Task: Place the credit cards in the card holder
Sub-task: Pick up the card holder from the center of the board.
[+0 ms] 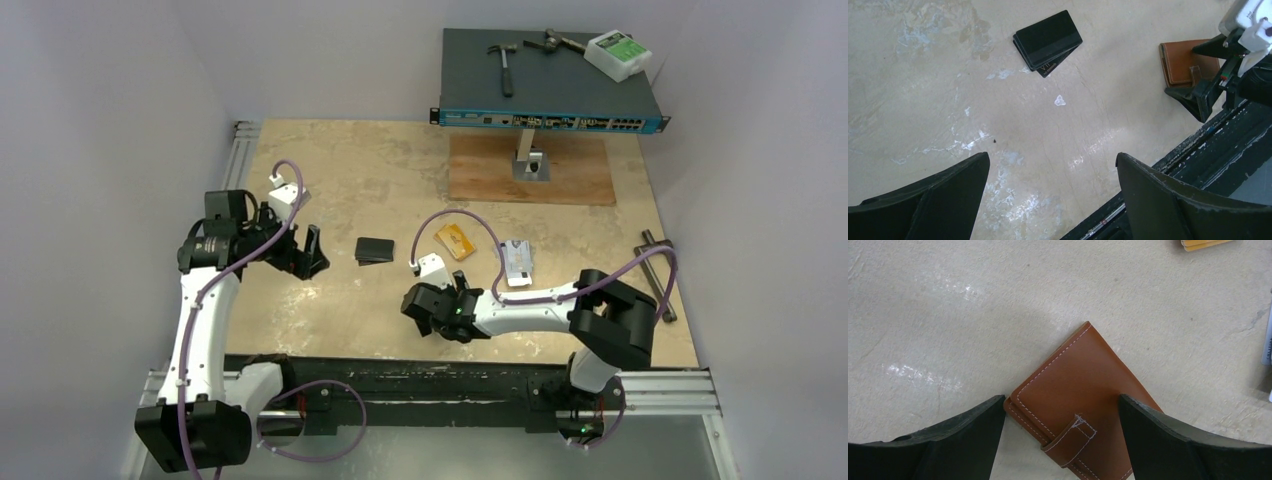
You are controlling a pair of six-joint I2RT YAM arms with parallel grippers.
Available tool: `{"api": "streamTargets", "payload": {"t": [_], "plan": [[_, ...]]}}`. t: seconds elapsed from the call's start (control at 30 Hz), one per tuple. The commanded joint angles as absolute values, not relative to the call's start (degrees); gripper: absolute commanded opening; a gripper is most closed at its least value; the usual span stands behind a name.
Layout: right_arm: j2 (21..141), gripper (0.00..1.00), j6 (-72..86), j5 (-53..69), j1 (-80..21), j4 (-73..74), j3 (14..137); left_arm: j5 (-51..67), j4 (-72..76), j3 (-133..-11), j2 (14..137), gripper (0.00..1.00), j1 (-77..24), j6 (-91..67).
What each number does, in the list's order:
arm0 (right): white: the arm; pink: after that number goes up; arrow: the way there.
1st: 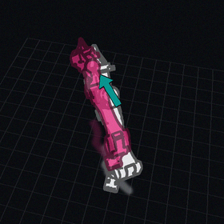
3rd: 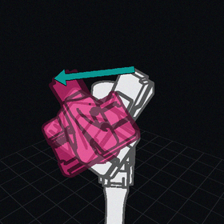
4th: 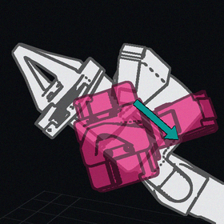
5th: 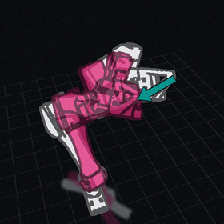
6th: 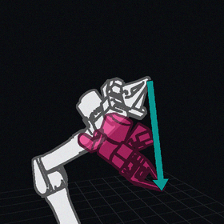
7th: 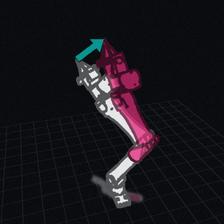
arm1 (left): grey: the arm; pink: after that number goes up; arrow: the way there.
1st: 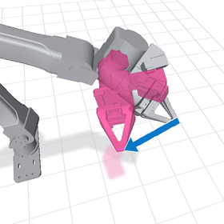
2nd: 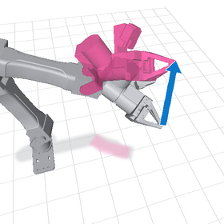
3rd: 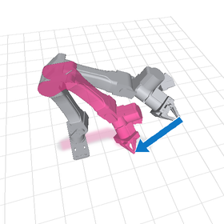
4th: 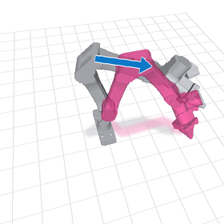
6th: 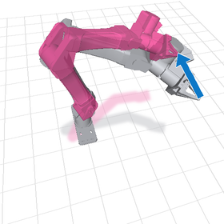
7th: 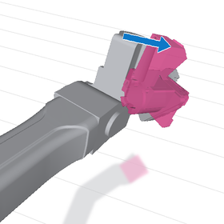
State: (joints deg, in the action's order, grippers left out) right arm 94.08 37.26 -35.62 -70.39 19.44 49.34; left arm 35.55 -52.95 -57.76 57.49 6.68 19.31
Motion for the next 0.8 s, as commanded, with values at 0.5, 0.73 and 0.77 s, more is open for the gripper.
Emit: {"api": "streamTargets", "payload": {"t": [0.5, 0.73, 0.77], "plan": [[96.62, 0.14, 35.39, -22.99, -67.31, 15.67, 52.01, 35.72, -47.18, -51.39, 54.31, 1.0, -2.7, 17.7], [93.77, 0.0, 33.8, -26.54, -67.22, 19.84, 57.45, 35.32, -47.03, -55.04, 51.62, 0.99, -3.6, 20.67], [92.97, 0.0, 33.53, -26.88, -67.17, 20.28, 58.27, 35.4, -47.15, -55.51, 51.47, 0.99, -3.72, 21.12]]}}
